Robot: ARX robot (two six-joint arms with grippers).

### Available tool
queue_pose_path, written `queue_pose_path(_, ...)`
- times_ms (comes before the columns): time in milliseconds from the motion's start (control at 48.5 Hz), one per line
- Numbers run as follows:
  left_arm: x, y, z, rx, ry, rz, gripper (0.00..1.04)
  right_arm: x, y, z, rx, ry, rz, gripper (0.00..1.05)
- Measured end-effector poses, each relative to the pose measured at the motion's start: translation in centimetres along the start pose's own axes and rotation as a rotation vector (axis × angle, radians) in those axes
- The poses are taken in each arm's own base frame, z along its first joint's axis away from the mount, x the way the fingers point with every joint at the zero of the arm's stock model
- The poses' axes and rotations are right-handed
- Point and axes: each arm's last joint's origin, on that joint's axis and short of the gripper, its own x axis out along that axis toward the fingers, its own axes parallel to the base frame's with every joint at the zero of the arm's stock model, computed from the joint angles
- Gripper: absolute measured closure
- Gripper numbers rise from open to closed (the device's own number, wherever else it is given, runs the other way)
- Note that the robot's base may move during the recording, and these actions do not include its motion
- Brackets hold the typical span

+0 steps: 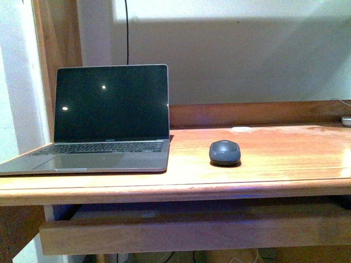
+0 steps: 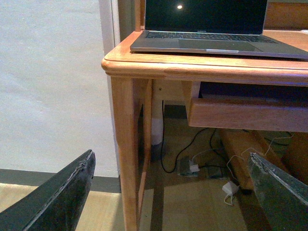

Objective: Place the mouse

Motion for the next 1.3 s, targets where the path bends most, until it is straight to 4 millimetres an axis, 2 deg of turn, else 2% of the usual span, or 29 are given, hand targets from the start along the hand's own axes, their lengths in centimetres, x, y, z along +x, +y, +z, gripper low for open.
queue_pose_path(62,0.0,0.0,0.0,0.0,0.0,0.0,0.08,-0.6,-0.4,-0.2,0.004,-0.008,-0.058,0.07)
queue_pose_path(227,0.0,0.0,0.0,0.0,0.0,0.001,0.08,-0.7,-0.4,-0.4,0.006,-0.025,-0.088,0.1)
queue_pose_path(351,0.0,0.0,0.0,0.0,0.0,0.0,0.08,-1.3,0.5,-1.2,-0.016,-0.138,-0.266,0.28)
queue_pose_path(722,0.0,0.0,0.0,0.0,0.0,0.0,0.08,-3.4,1.5,-3.9,-0.015,-0.141,-0.272,0.81)
queue_pose_path(825,0.0,0.0,0.0,0.0,0.0,0.0,0.08,-4.1,1.7,-4.6,-0.015,-0.141,-0.272,1.02)
queue_pose_path(1300,0.0,0.0,0.0,0.0,0.0,0.0,0.08,-6.0,2.3,-6.5,-0.015,-0.151,-0.273,1.02)
